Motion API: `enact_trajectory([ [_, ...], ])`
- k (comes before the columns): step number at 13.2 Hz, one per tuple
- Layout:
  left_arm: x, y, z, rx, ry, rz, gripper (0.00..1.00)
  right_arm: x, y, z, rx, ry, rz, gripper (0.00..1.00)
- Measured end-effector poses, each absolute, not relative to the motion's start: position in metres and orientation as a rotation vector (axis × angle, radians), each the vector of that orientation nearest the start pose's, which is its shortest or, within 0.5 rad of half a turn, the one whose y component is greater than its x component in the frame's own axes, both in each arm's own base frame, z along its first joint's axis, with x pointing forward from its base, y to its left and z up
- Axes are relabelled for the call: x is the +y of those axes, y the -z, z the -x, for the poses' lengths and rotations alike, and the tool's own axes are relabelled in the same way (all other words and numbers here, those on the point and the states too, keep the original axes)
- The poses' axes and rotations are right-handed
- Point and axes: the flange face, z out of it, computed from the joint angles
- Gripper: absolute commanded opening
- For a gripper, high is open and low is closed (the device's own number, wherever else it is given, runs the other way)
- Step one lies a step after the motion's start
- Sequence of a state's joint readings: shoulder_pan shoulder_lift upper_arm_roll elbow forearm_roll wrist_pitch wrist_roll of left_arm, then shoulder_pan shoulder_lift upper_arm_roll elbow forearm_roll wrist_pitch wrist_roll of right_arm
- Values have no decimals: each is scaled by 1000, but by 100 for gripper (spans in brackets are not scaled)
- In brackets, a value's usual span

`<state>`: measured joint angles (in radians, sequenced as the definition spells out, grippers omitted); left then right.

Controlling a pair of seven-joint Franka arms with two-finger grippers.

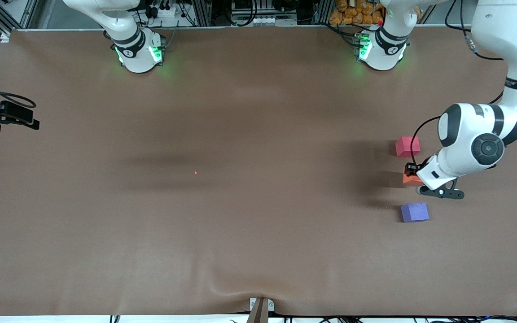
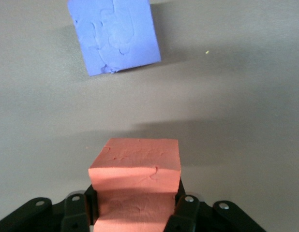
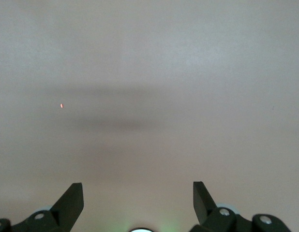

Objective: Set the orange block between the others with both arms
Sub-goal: 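Lower the orange cube onto the table and open the left gripper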

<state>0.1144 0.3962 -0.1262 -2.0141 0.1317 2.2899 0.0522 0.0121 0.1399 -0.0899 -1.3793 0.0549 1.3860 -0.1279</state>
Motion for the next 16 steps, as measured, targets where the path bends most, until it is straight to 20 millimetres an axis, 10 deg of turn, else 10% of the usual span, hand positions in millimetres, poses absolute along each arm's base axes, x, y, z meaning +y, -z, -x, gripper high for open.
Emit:
enact_trajectory([
  [16,5,-202,-593,120,-163,3088,0,-36,-618,-573,-86,-242,3086,100],
])
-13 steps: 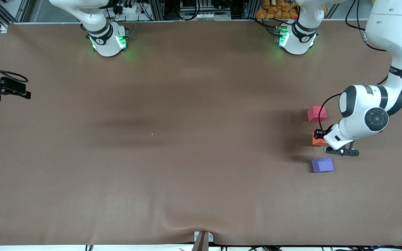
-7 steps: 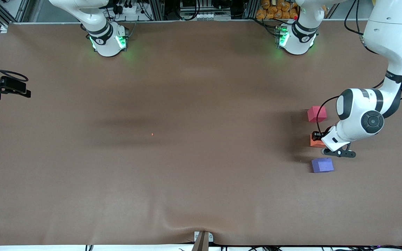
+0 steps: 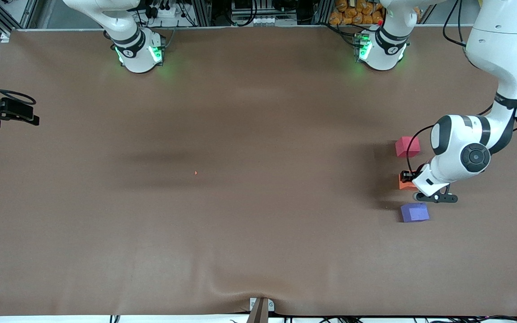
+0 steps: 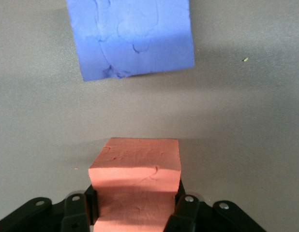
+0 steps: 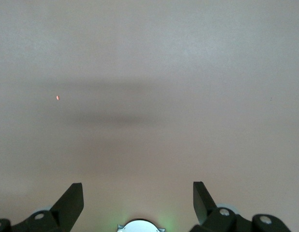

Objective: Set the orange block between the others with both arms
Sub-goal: 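Lower the orange cube onto the table and open the left gripper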

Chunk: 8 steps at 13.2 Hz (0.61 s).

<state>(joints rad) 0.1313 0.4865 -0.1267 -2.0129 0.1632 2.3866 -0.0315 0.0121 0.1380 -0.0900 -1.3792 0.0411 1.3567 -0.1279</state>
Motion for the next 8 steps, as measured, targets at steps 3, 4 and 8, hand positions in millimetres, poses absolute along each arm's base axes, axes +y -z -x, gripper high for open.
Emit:
enact_trajectory([
  [3,6,-202,-593,118,-163,3088,85,-36,-618,-573,-85,-241,3087,100],
  [4,6,-202,-593,118,-163,3088,100,-36,-618,-573,-85,-241,3087,100],
  [8,7,-211,-602,108,-119,3089,100,-37,-619,-573,-82,-239,3088,100],
])
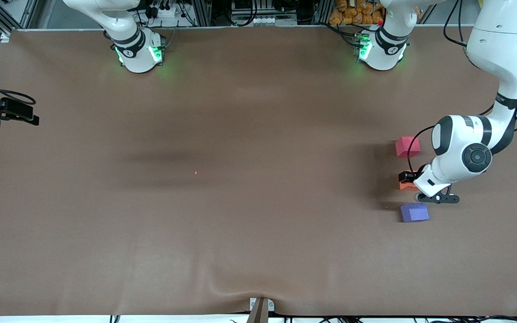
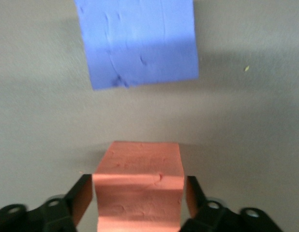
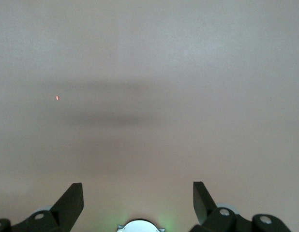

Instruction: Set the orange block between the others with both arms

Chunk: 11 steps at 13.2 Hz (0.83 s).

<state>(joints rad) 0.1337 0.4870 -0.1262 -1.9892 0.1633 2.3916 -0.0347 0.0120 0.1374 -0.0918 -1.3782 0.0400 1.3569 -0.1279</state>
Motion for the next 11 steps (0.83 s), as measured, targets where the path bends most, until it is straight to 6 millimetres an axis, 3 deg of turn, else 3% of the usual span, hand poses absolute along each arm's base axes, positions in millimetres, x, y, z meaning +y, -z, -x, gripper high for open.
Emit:
enact_trajectory([
  [3,9,-244,-623,94,-73,3082,100,-37,-623,-572,-81,-228,3090,100],
  [5,12,-290,-637,80,-83,3066,100,-36,-623,-572,-84,-228,3090,100],
  [8,14,-396,-652,52,39,3042,100,-39,-622,-572,-76,-228,3091,100],
  [11,16,-514,-639,15,160,3012,100,-42,-622,-572,-68,-229,3091,100],
])
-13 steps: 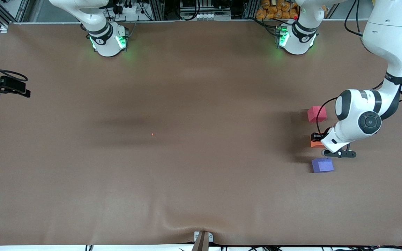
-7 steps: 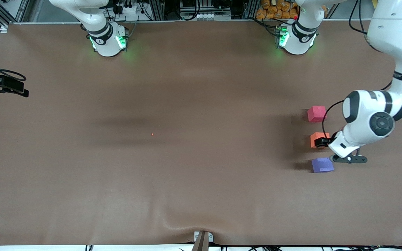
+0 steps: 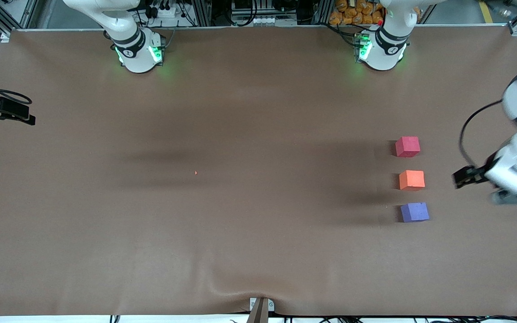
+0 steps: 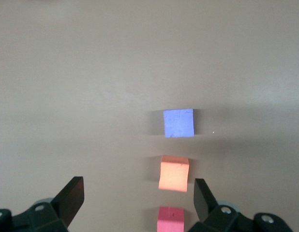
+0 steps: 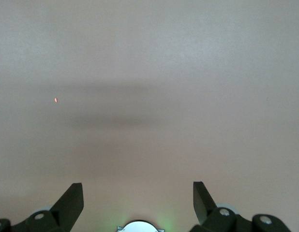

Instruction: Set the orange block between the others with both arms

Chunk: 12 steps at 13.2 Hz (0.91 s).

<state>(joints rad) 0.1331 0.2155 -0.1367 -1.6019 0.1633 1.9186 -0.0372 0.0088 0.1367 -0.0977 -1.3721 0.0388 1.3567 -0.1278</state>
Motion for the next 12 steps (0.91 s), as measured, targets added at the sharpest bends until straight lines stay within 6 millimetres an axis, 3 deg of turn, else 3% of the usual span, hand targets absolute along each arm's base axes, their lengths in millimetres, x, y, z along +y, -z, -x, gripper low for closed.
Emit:
enact_trajectory([
  [3,9,-603,-608,-31,106,3042,100,-40,-620,-572,-74,-241,3089,100],
  [6,0,-658,-575,-63,129,3082,100,-38,-617,-572,-80,-263,3086,100],
  [9,-12,-679,-548,-54,73,3131,100,-37,-612,-573,-82,-277,3084,100],
  [12,-32,-676,-533,-54,27,3135,100,-34,-609,-574,-90,-292,3082,100],
])
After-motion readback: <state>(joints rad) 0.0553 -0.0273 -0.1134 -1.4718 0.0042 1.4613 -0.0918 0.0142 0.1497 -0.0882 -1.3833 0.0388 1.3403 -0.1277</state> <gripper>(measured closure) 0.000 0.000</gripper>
